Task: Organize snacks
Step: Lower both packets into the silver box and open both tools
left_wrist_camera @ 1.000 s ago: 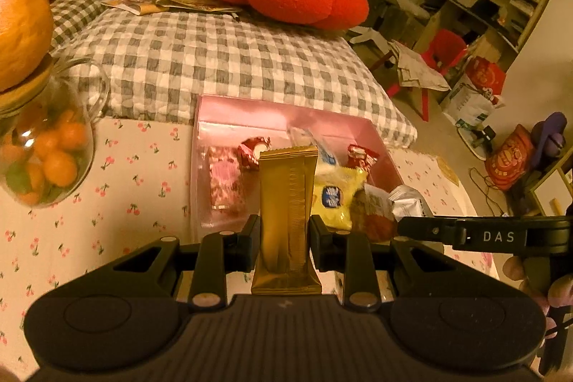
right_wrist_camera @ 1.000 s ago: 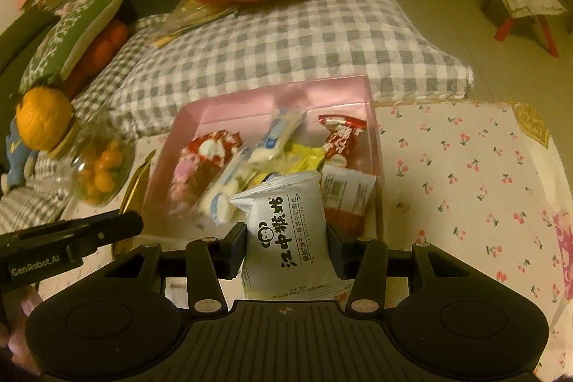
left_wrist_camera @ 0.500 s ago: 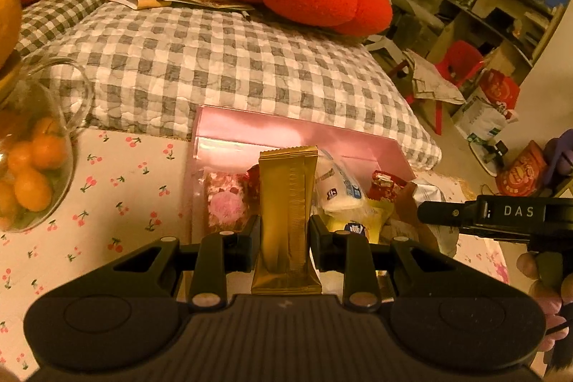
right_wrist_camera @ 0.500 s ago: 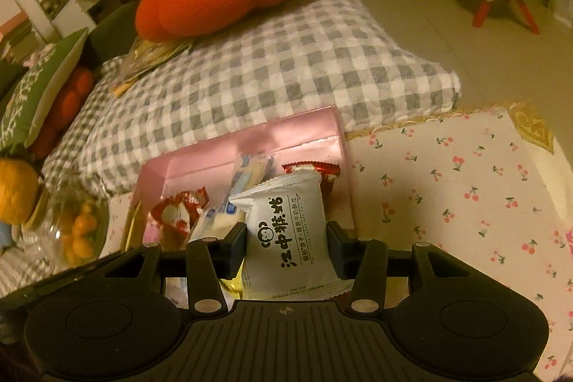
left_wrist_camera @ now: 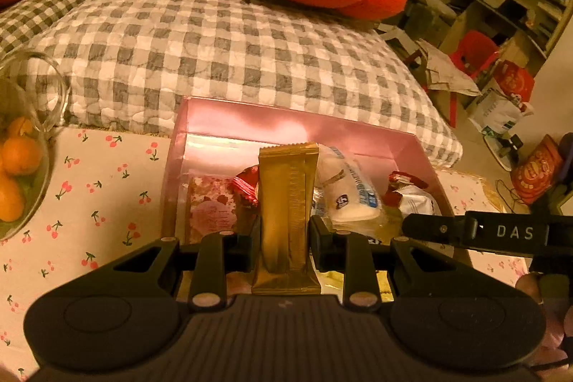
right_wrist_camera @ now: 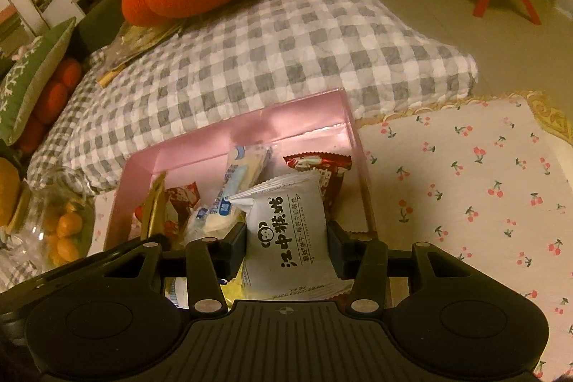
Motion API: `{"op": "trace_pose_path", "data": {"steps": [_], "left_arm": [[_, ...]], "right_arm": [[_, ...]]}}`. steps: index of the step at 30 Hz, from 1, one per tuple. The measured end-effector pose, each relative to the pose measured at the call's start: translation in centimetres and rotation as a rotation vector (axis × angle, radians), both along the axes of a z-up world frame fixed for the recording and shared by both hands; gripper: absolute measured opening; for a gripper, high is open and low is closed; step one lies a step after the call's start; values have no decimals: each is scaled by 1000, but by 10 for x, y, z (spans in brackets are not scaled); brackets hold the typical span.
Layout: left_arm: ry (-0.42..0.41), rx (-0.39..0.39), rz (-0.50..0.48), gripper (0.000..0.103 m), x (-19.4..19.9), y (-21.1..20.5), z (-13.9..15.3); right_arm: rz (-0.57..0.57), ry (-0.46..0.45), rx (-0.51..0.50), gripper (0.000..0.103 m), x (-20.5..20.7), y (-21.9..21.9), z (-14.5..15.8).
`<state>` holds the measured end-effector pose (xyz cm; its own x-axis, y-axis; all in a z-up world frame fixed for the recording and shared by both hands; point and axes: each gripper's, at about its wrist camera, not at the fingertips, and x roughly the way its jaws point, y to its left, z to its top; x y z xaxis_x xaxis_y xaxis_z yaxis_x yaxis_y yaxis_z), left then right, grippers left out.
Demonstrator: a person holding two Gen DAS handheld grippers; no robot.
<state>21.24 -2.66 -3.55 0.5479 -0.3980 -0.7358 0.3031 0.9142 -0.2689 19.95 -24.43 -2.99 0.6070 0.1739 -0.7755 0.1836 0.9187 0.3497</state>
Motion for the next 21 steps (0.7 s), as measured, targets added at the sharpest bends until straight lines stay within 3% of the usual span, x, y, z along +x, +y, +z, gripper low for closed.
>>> {"op": "trace_pose_path", "data": {"steps": [11,13,15,18,21], "left_arm": [[-17,9,25,31,-5,4,-2],[-19,8,29,42,-6,3,1],[-20,8,39,53,-7,3,4],[-20,9,36,59,-10,6,10],[-25,14,34,67,-15,6,17]], "right_arm": [[4,-6,-17,49,-2,3,2],[2,-9,-12,50,-3,2,4],[-8,-14,-9,61,-5,0,8],[-25,-25,-8,72,-10,-3,13],[-31,-28,-2,73,-15,-6,18]]}}
